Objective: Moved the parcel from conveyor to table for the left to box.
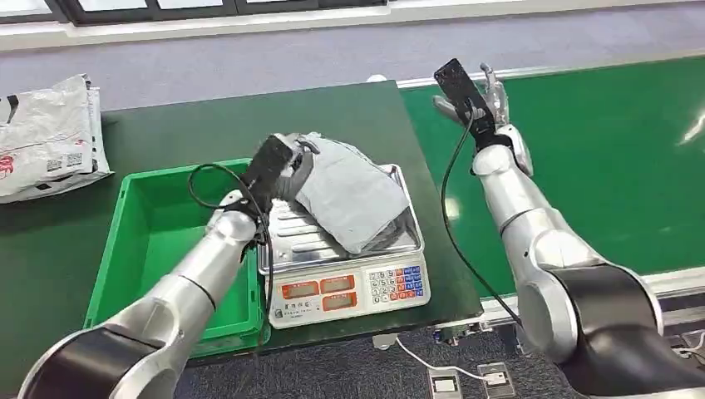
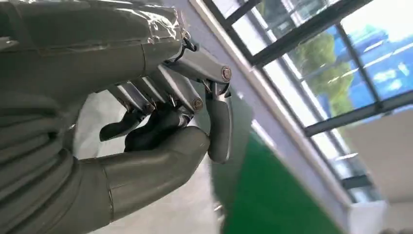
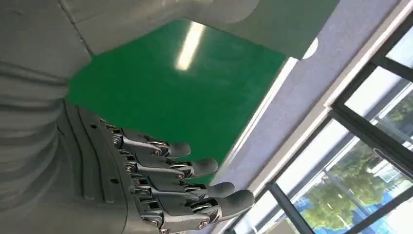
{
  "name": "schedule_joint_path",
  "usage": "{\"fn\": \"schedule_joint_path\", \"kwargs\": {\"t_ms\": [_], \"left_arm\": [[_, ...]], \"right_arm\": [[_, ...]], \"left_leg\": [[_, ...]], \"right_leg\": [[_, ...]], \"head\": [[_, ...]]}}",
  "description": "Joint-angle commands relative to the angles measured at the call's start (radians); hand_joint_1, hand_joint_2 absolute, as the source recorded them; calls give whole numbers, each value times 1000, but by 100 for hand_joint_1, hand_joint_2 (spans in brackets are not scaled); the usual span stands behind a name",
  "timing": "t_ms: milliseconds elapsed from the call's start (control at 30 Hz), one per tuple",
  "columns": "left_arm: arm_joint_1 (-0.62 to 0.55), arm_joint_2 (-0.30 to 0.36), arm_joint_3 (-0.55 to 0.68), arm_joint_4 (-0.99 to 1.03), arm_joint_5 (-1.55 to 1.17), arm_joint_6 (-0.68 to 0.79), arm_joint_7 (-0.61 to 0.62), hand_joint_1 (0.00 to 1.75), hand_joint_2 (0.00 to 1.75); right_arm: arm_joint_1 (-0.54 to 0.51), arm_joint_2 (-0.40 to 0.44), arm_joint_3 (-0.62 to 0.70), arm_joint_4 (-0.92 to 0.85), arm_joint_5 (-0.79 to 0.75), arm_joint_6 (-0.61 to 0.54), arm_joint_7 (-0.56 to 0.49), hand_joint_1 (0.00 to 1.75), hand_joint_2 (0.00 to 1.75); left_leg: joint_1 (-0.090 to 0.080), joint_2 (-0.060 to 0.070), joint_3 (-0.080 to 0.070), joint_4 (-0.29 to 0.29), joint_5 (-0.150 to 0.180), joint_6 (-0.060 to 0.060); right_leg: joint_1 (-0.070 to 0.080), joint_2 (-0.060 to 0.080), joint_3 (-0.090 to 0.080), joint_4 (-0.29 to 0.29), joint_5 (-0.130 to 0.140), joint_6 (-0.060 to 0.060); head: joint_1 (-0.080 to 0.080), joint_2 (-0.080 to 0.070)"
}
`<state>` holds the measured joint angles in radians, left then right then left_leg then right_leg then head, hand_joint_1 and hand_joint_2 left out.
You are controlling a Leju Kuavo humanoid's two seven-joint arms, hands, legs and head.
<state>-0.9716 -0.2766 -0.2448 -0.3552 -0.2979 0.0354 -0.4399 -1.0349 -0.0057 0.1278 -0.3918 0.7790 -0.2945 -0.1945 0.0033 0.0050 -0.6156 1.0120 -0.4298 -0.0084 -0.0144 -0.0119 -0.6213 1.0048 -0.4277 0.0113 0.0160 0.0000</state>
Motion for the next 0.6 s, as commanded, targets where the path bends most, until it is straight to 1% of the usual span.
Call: {"fn": "schedule_joint_path", "kwargs": {"t_ms": [33,67,100,133,167,200,233,267,600], "left_arm": [[-89,2,114,-8,27,-39,-14,175,175],[-95,6,75,5,-8,-58,9,140,175],[-101,12,21,23,-56,-98,59,7,175],[-103,16,-10,32,-89,-101,78,0,175],[-99,15,-11,34,-89,-101,78,0,175],[-100,18,-55,44,-143,-57,103,0,175],[-100,14,-69,58,-160,-48,133,0,175],[-96,16,-72,69,-165,-53,156,0,175],[-93,22,-68,69,-163,-48,160,0,175]], "right_arm": [[-19,-9,-46,40,-1,2,7,0,175],[-18,-10,-46,40,0,5,5,0,175],[-18,-6,-45,39,2,8,4,0,175],[-19,-3,-46,39,2,9,4,0,175],[-19,0,-45,39,2,7,5,0,175],[-17,2,-45,39,5,2,11,0,175],[-13,1,-46,37,4,3,11,0,175],[-11,0,-44,36,6,7,8,0,175],[-11,0,-46,36,3,10,7,0,175]], "left_leg": [[1,-1,0,1,-1,0],[1,-1,1,0,-1,0],[1,-1,2,0,-1,0],[0,-1,1,0,-1,0],[0,-1,3,-1,-1,0],[1,-1,3,0,-1,0],[1,0,4,-2,-1,0],[0,0,2,-1,0,0],[0,0,1,0,-1,0]], "right_leg": [[1,0,1,0,0,-1],[1,0,2,-1,-1,-1],[1,0,3,-1,-1,-1],[0,0,1,0,0,0],[0,1,3,-1,-1,-1],[1,1,3,-2,-1,-1],[1,1,5,-3,-1,-1],[0,1,2,-1,0,-1],[0,1,1,-1,0,-1]], "head": [[0,0],[0,0],[0,0],[0,0],[0,0],[0,0],[0,0],[0,0],[0,0]]}}
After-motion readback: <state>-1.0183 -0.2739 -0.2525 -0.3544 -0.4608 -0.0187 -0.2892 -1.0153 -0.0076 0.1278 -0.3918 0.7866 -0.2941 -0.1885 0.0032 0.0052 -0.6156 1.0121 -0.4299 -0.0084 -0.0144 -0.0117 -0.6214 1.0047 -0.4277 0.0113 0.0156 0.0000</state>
